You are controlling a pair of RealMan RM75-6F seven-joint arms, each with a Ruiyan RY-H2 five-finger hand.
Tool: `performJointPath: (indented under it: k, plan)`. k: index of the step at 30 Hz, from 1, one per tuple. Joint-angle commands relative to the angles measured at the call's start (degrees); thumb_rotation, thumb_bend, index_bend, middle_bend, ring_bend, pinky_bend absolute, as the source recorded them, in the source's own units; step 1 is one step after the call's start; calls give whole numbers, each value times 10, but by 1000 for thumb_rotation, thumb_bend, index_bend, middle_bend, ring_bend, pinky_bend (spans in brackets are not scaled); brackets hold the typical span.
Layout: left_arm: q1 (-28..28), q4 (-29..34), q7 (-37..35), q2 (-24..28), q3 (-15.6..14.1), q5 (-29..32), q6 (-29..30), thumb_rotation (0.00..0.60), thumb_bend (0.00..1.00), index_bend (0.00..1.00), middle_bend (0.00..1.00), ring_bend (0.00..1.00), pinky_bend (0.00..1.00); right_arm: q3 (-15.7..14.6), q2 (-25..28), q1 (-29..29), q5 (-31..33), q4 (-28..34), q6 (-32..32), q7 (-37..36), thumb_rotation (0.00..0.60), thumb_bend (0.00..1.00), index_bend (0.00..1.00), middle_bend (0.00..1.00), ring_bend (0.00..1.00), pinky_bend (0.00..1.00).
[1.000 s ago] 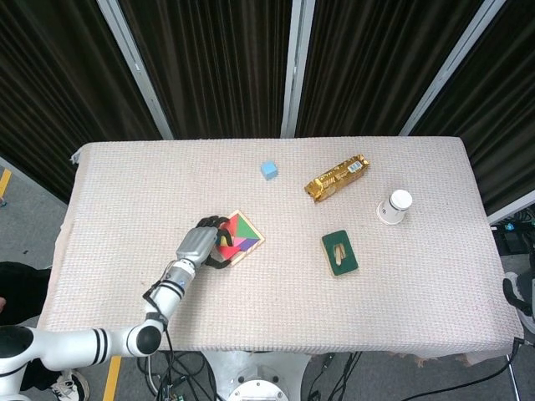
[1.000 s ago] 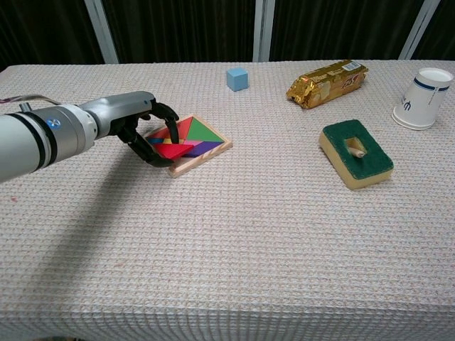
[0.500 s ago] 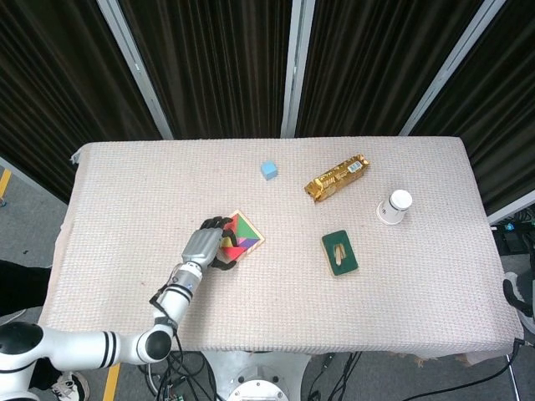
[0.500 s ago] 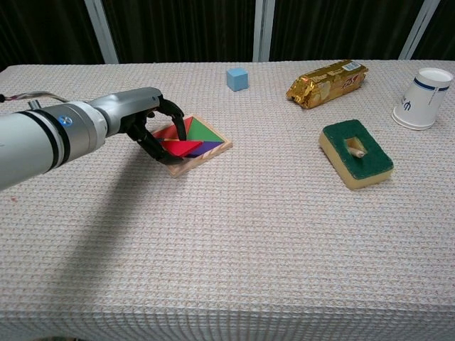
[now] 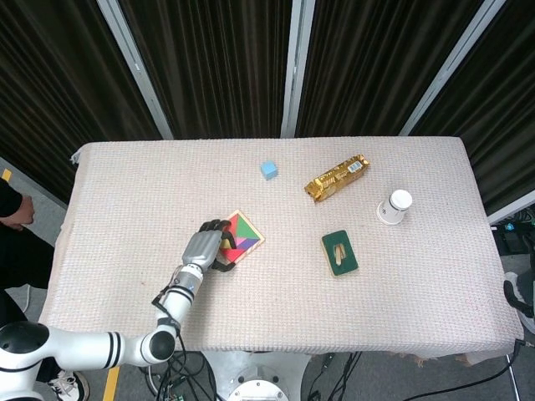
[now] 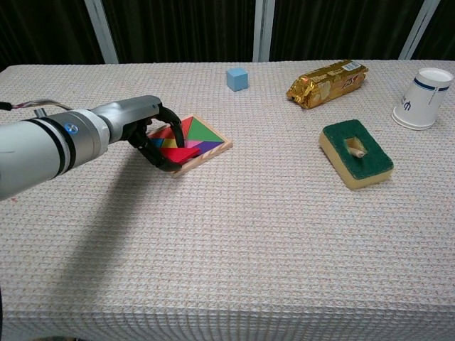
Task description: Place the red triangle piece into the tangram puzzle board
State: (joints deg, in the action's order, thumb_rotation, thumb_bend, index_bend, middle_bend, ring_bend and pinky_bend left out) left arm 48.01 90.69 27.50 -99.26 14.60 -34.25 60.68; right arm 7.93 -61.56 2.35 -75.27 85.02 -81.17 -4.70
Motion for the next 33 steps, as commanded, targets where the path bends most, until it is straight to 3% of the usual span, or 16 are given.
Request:
performJointPath:
  k: [1,19,33]
  plan:
    - [-1,-2,0,-1,-2,-1,2,600,259,484,96,0,4,0,0,0,1,-1,0,0,600,303,0,0,0,0]
    - [0,-8,-2,-8,-2,3,-7,600,261,475,96,0,4,0,-2,-1,1,-5,0,-2,600,303,0,0,0,0]
    - [-6,-5,-16,-4,-3,-8,-12,600,253,313,96,0,4,0,-2,-1,2,-3,2,2,600,304,0,0,0,0]
